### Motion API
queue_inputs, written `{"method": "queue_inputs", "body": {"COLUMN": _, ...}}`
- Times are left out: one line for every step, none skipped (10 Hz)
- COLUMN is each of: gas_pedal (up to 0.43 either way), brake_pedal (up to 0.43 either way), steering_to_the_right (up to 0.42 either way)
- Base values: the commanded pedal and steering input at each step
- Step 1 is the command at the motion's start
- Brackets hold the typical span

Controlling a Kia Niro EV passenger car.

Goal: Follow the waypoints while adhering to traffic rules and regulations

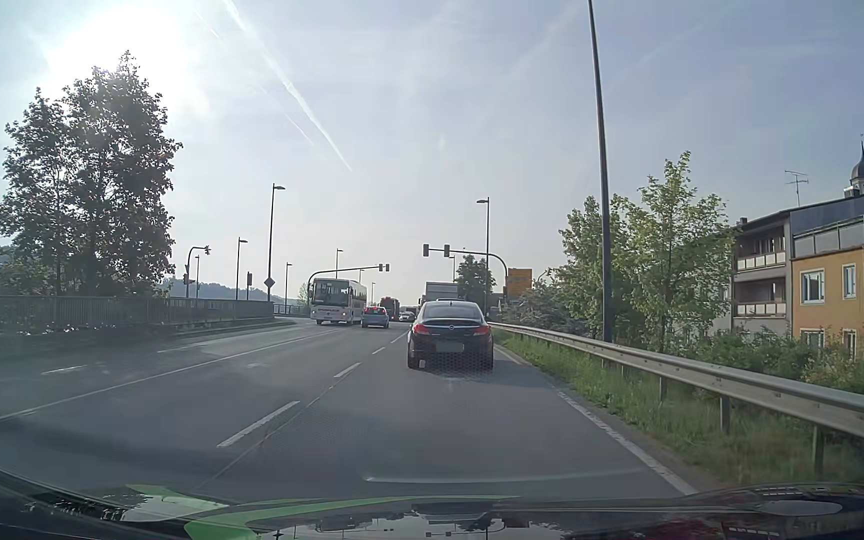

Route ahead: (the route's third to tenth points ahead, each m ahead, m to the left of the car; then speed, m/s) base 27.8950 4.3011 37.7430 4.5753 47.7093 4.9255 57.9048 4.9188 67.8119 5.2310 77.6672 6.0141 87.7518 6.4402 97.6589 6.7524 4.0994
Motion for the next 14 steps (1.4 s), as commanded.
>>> {"method": "queue_inputs", "body": {"gas_pedal": 0.189, "brake_pedal": 0.000, "steering_to_the_right": -0.008}}
{"method": "queue_inputs", "body": {"gas_pedal": 0.189, "brake_pedal": 0.000, "steering_to_the_right": -0.007}}
{"method": "queue_inputs", "body": {"gas_pedal": 0.189, "brake_pedal": 0.000, "steering_to_the_right": -0.008}}
{"method": "queue_inputs", "body": {"gas_pedal": 0.189, "brake_pedal": 0.000, "steering_to_the_right": -0.007}}
{"method": "queue_inputs", "body": {"gas_pedal": 0.189, "brake_pedal": 0.000, "steering_to_the_right": -0.007}}
{"method": "queue_inputs", "body": {"gas_pedal": 0.189, "brake_pedal": 0.000, "steering_to_the_right": -0.008}}
{"method": "queue_inputs", "body": {"gas_pedal": 0.189, "brake_pedal": 0.000, "steering_to_the_right": -0.007}}
{"method": "queue_inputs", "body": {"gas_pedal": 0.189, "brake_pedal": 0.000, "steering_to_the_right": -0.007}}
{"method": "queue_inputs", "body": {"gas_pedal": 0.177, "brake_pedal": 0.000, "steering_to_the_right": -0.007}}
{"method": "queue_inputs", "body": {"gas_pedal": 0.169, "brake_pedal": 0.000, "steering_to_the_right": -0.007}}
{"method": "queue_inputs", "body": {"gas_pedal": 0.157, "brake_pedal": 0.000, "steering_to_the_right": -0.006}}
{"method": "queue_inputs", "body": {"gas_pedal": 0.138, "brake_pedal": 0.000, "steering_to_the_right": -0.007}}
{"method": "queue_inputs", "body": {"gas_pedal": 0.130, "brake_pedal": 0.000, "steering_to_the_right": -0.006}}
{"method": "queue_inputs", "body": {"gas_pedal": 0.130, "brake_pedal": 0.000, "steering_to_the_right": -0.006}}
